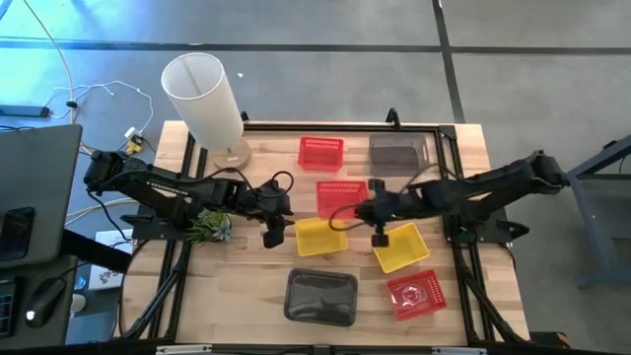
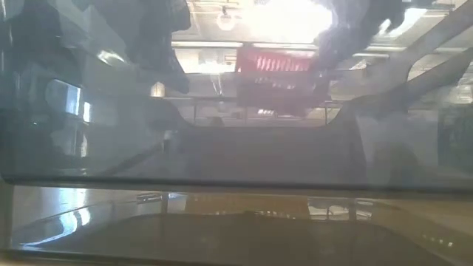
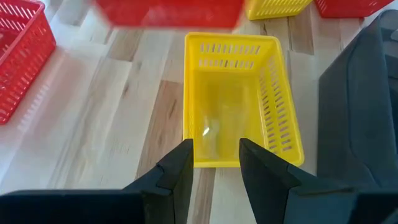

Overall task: Stack baskets by color
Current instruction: Stack the middle red bin into the bottom red bin

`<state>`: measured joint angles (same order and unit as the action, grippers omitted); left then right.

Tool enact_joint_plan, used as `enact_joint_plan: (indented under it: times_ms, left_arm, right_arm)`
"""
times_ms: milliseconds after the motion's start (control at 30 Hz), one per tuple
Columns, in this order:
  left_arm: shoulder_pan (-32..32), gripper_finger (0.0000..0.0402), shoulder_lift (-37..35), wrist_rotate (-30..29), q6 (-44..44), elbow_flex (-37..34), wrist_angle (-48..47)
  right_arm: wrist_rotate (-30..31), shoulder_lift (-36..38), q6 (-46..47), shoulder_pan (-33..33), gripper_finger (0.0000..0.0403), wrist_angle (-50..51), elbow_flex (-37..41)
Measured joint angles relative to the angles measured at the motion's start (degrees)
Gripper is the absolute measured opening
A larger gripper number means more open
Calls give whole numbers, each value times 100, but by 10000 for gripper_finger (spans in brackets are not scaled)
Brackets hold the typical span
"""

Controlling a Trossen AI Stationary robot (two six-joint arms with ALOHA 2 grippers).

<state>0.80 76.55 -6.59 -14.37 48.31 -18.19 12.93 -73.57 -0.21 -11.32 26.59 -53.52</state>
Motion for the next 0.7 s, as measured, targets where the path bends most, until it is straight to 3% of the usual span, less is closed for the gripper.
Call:
enact_joint_plan:
  times_ms: [400, 700]
  left_arm:
    - [0, 117, 0, 223, -194, 0, 2]
    - [-11, 117, 0, 564, -657, 0, 15]
  right_arm:
    - [178, 667, 834, -1667, 0, 673, 0]
    - [760, 764, 1641, -3068, 0, 804, 0]
